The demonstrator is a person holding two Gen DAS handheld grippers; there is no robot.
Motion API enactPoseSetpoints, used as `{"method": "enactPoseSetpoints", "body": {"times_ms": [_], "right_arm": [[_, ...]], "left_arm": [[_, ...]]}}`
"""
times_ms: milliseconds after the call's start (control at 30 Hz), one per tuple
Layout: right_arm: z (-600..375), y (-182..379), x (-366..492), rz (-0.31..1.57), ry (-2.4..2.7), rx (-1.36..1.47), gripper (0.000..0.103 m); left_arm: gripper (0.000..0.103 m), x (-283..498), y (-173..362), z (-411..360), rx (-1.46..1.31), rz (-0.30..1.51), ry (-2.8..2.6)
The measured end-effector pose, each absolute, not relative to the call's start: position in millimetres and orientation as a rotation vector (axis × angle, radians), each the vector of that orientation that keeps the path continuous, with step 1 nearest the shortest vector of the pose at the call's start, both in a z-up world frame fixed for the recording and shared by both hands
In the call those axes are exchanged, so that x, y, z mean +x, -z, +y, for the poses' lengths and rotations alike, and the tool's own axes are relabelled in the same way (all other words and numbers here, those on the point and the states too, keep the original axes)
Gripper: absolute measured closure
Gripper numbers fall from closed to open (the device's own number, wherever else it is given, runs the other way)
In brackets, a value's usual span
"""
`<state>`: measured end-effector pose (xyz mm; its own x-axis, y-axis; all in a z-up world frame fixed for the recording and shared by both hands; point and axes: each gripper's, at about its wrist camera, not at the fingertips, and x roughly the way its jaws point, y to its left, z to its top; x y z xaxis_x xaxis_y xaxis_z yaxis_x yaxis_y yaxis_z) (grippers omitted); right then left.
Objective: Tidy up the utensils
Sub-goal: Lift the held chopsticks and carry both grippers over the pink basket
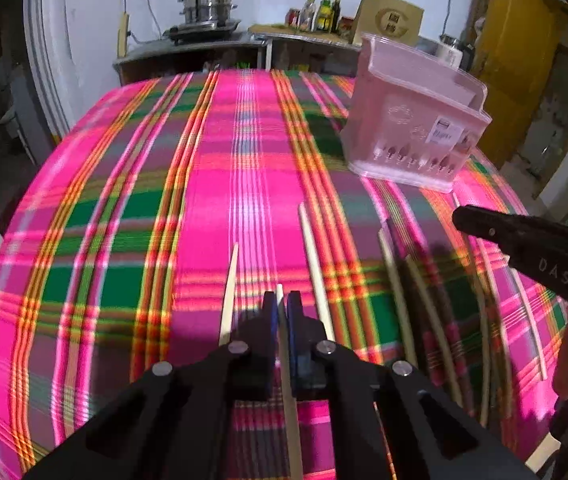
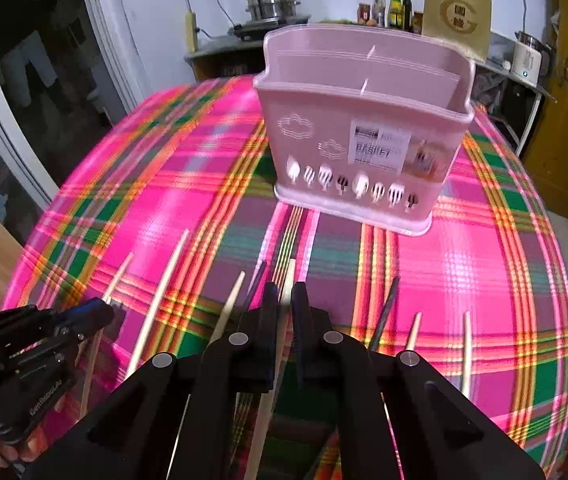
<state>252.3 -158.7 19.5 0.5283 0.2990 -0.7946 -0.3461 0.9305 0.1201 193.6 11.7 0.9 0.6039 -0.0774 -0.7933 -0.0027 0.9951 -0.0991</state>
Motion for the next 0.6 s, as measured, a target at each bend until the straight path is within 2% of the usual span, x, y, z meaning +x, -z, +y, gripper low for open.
{"method": "enactPoseSetpoints", "body": {"times_ms": [600], "right_arm": [[-174.0, -100.7, 221.9, 0.739, -0.423, -0.002, 0.098]], "left_arm": [[0.098, 180.8, -98.6, 18.4, -0.092, 0.715, 0.100]]}}
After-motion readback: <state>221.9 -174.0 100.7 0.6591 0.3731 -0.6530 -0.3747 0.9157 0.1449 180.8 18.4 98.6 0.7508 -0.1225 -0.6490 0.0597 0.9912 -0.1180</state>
